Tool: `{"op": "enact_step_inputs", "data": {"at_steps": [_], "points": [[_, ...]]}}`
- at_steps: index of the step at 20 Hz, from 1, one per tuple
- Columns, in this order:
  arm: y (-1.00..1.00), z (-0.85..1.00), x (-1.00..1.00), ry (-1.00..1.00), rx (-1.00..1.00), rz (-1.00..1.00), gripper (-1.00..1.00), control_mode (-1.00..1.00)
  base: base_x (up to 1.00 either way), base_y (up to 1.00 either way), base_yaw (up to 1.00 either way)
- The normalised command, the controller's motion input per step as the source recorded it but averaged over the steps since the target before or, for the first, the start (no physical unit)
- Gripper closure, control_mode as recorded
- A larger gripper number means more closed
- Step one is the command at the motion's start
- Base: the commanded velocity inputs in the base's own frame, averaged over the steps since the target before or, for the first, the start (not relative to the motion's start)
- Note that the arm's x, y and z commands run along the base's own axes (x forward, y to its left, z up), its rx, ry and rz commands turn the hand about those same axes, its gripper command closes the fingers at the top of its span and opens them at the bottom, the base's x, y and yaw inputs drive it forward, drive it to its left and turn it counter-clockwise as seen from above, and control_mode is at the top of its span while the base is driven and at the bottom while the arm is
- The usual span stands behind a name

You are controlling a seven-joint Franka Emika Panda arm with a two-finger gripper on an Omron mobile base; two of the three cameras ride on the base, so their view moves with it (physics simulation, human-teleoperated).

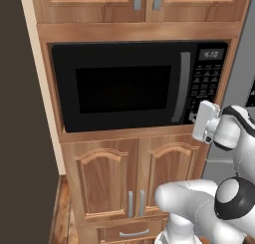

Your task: Pick the cheese from the counter and place it in the microwave. Then turn on the microwave.

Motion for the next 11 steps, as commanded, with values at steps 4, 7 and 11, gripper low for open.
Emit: {"op": "enact_step_inputs", "data": {"at_steps": [4,7,11], "points": [[-0.16,-0.14,0.36,0.00,0.03,0.00,1.00,-1.00,0.00,0.00,0.00],[-0.15,-0.01,0.28,0.00,0.04,0.00,1.00,-1.00,0.00,0.00,0.00],[-0.06,0.00,0.06,0.00,0.04,0.00,1.00,-1.00,0.00,0.00,0.00]]}}
